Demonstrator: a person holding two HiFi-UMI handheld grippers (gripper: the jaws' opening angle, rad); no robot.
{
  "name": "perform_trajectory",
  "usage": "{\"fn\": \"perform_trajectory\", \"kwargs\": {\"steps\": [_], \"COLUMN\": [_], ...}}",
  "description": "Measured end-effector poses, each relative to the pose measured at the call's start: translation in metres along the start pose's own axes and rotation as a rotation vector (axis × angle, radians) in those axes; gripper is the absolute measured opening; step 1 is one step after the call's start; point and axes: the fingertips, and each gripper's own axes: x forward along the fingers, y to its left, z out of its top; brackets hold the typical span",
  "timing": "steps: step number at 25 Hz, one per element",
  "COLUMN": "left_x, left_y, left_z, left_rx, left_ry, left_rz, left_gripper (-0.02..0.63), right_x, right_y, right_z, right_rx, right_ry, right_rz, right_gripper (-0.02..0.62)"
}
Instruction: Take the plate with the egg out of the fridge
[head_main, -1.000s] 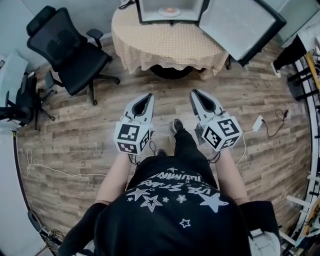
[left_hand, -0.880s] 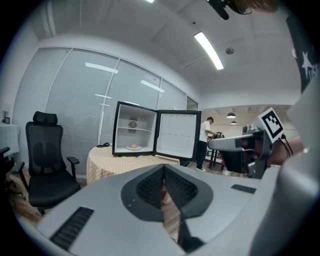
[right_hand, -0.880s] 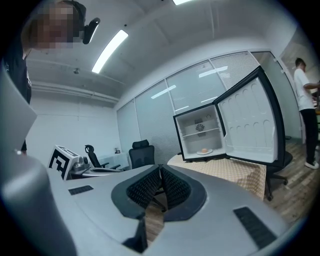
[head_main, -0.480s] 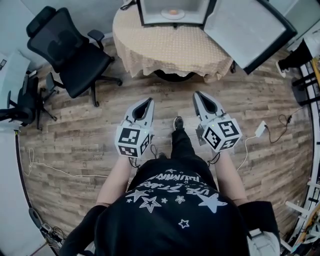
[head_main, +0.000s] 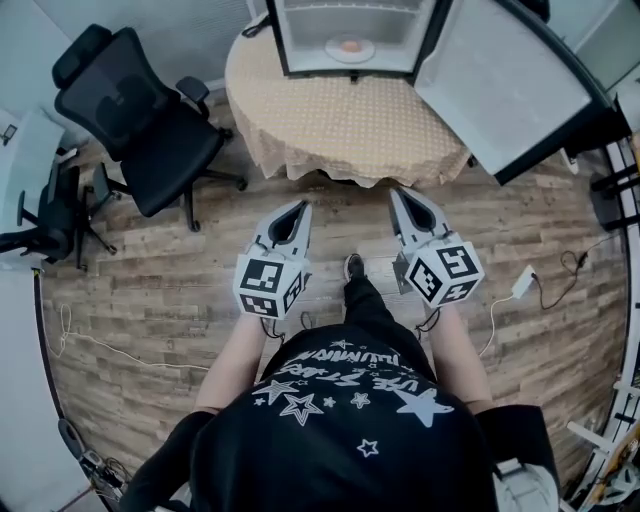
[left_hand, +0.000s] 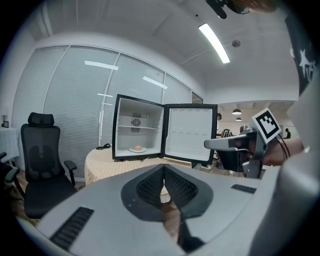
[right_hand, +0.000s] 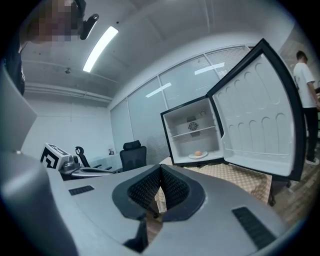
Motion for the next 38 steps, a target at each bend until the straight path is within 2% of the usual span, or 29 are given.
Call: {"fn": "perform_trajectory", "kwargs": {"steps": [8,20,29,38], "left_x": [0.067,0.148,0.187,0.198], "left_y": [0.014,0.029,0.043,0.058], "left_z": [0.024,0.056,0.049,0.049], "left_rx": [0.011,0.02,-0.011,-0.003], "left_ry": [0.003,0.001,0.025,0.046], "left_rz": [0.008,0.065,0.118,0.119], "left_gripper": [0.008,0.009,0.009,0.008], "right_x": [0.045,0.099,0.128,0.145], "right_y": [-0.063,-0.135,-0.167,-0.177], "right_z": [0.017,0.048,0.047,0.045], "right_rx": [0.028,0.031,0.068,0.112], "right_ry": [0.017,0.002,0.003,-0.005], "right_rz": [-0.019,0.043,0.108,0.104], "right_gripper": [0.026,0.026,0.026,0.028]}}
